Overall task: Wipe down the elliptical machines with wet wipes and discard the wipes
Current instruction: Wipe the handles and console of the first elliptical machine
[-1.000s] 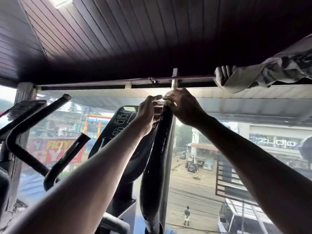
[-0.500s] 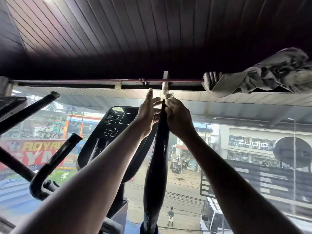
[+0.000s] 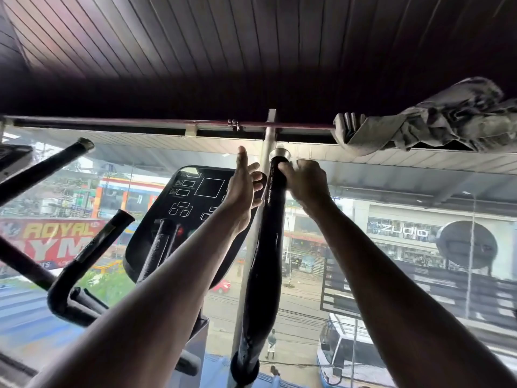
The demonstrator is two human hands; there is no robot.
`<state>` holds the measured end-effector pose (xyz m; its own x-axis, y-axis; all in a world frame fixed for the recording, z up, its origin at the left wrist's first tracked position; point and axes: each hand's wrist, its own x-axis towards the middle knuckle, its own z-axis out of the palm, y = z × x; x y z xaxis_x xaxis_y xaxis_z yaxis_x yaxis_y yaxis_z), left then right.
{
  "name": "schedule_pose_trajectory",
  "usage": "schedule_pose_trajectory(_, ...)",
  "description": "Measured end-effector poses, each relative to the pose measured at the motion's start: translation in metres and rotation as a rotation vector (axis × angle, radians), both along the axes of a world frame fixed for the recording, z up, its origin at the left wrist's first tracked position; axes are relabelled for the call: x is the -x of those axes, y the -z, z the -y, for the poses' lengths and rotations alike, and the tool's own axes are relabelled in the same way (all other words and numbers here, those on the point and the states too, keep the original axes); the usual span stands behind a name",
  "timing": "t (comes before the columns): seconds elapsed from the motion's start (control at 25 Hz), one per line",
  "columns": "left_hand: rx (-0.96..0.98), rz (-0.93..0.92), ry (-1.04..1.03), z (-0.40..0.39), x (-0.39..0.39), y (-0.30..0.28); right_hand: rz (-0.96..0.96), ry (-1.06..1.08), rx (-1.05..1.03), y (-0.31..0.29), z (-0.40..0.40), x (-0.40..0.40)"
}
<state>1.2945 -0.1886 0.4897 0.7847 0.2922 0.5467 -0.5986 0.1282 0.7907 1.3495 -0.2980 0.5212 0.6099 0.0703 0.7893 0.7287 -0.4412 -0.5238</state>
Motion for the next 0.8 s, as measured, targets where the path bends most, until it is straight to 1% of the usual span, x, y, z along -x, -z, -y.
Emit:
schedule_pose_trajectory(0.04,0.000,-0.003,-0.001,0.001,0.002,0.000,0.172,0.163,0.147,0.001,0.000,0.005)
schedule_pose_trajectory(0.08,-0.007,-0.003,0.021,0.002,0.002,0.001,0.294,0.199,0.274,0.001,-0.001,0.011)
schedule_pose_trajectory(0.16,-0.014,0.001,0.034,0.004,0.002,0.003,0.392,0.134,0.439,0.010,0.002,0.018)
schedule_pose_trajectory(0.28,0.025,0.011,0.071,0.004,0.002,0.004,0.629,0.015,0.535,0.037,0.015,0.030)
schedule_pose_trajectory(0.32,0.033,0.019,0.085,0.004,0.001,0.004,0.674,-0.004,0.570,0.040,0.018,0.032)
schedule_pose_trajectory(0.36,0.031,0.020,0.087,0.005,0.003,0.005,0.655,-0.016,0.592,0.034,0.018,0.031)
schedule_pose_trajectory(0.48,0.049,0.031,0.094,0.004,0.006,0.009,0.408,0.076,0.626,-0.001,0.007,0.023)
schedule_pose_trajectory(0.52,0.059,0.026,0.098,0.001,0.006,0.011,0.384,0.098,0.642,-0.003,0.004,0.023)
schedule_pose_trajectory(0.56,0.062,0.022,0.101,-0.002,0.006,0.013,0.423,0.105,0.648,0.002,0.005,0.027)
schedule_pose_trajectory(0.68,0.069,-0.001,0.111,-0.008,0.008,0.018,0.653,0.070,0.697,0.032,0.020,0.036)
schedule_pose_trajectory(0.72,0.071,-0.005,0.120,-0.008,0.009,0.019,0.638,0.056,0.695,0.030,0.022,0.036)
schedule_pose_trajectory(0.76,0.073,-0.005,0.127,-0.006,0.009,0.020,0.585,0.062,0.662,0.019,0.020,0.033)
schedule_pose_trajectory(0.8,0.074,-0.005,0.134,-0.005,0.009,0.020,0.524,0.114,0.617,0.005,0.015,0.030)
